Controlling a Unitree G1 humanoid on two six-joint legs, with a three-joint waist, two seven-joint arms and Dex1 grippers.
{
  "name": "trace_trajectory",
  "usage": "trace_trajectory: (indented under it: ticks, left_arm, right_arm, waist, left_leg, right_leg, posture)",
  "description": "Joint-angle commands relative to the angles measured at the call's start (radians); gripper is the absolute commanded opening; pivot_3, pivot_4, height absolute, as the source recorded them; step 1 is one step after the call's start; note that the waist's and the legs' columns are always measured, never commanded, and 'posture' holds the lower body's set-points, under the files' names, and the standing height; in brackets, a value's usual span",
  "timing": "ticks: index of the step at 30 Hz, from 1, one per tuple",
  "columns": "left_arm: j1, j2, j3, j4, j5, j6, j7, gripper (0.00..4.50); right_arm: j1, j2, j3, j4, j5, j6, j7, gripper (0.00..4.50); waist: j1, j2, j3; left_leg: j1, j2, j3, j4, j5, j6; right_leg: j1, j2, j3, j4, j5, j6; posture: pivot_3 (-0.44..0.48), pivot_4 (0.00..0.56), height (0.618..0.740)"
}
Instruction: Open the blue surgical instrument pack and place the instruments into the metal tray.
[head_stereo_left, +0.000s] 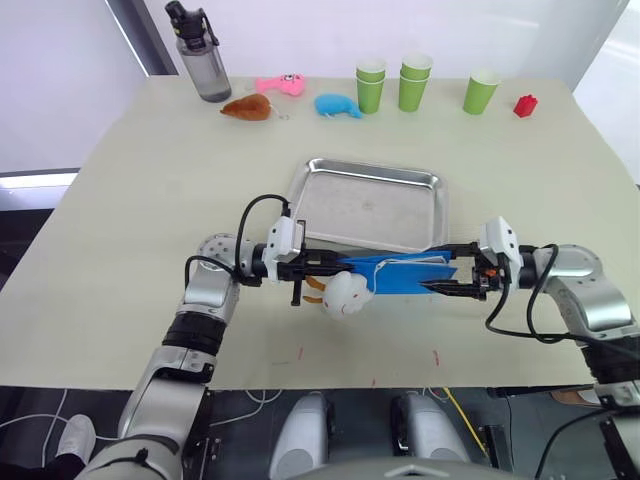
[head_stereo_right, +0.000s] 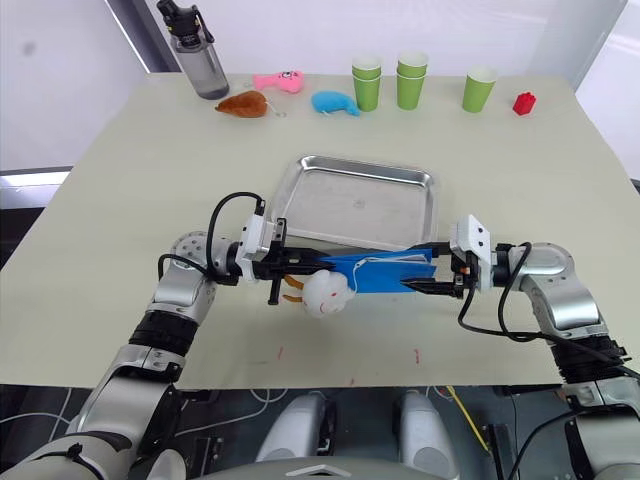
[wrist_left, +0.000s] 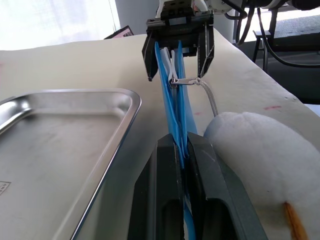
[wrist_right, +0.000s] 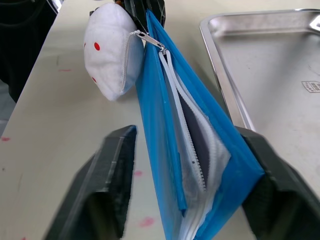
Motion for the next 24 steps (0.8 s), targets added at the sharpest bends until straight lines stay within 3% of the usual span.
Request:
trace_trajectory:
  ticks: [1,5,13,16,23,24]
  left_arm:
    - [0.017,0.002,-0.019,0.0,0.025,-0.001,-0.002,0.0]
    - [0.019,0.005,-0.022,-0.002,0.025,0.008,-0.006,0.0]
    - [0.009,0.03,-0.02,-0.021,0.011,0.092,-0.017,0.0]
    - [0.004,0.041,-0.008,-0.038,-0.002,0.122,-0.017,1.13]
    - [0.037,0.093,0.058,-0.11,-0.036,0.175,0.024,4.47]
    - [0.047,0.099,0.064,-0.121,-0.041,0.182,0.029,4.47]
  right_arm:
    - [-0.021,0.002,-0.029,-0.003,0.021,-0.013,0.019,1.64]
    - [-0.018,0.004,-0.03,-0.003,0.02,-0.013,0.02,0.09]
    - [-0.012,0.004,-0.021,-0.007,-0.002,-0.03,0.023,0.09]
    - [-0.011,0.004,-0.019,-0.012,-0.004,-0.03,0.025,0.0]
    - [-0.004,0.007,-0.02,-0.023,-0.004,-0.033,0.025,0.0]
    - [-0.002,0.007,-0.02,-0.024,-0.005,-0.034,0.025,0.0]
  waist:
    - [0.0,0.0,0.0]
    - [0.0,0.0,0.0]
    - [-0.002,0.0,0.0]
    - [-0.004,0.0,0.0]
    - [-0.005,0.0,0.0]
    - [-0.005,0.0,0.0]
  left_leg:
    - [0.0,0.0,0.0,0.0,0.0,0.0]
    - [0.0,0.0,0.0,0.0,0.0,0.0]
    - [0.0,0.0,0.0,0.0,0.0,0.0]
    - [0.0,0.0,0.0,0.0,0.0,0.0]
    - [-0.001,0.0,0.0,0.0,0.0,0.0]
    - [-0.001,0.0,0.0,0.0,0.0,0.0]
  right_leg:
    - [0.0,0.0,0.0,0.0,0.0,0.0]
    - [0.0,0.0,0.0,0.0,0.0,0.0]
    - [0.0,0.0,0.0,0.0,0.0,0.0]
    - [0.0,0.0,0.0,0.0,0.0,0.0]
    - [-0.001,0.0,0.0,0.0,0.0,0.0]
    - [-0.001,0.0,0.0,0.0,0.0,0.0]
  posture:
    - [0.0,0.15,0.734]
    - [0.0,0.15,0.734]
    - [0.0,0.15,0.734]
    - [0.0,0.15,0.734]
    - [0.0,0.15,0.734]
    - [0.0,0.15,0.734]
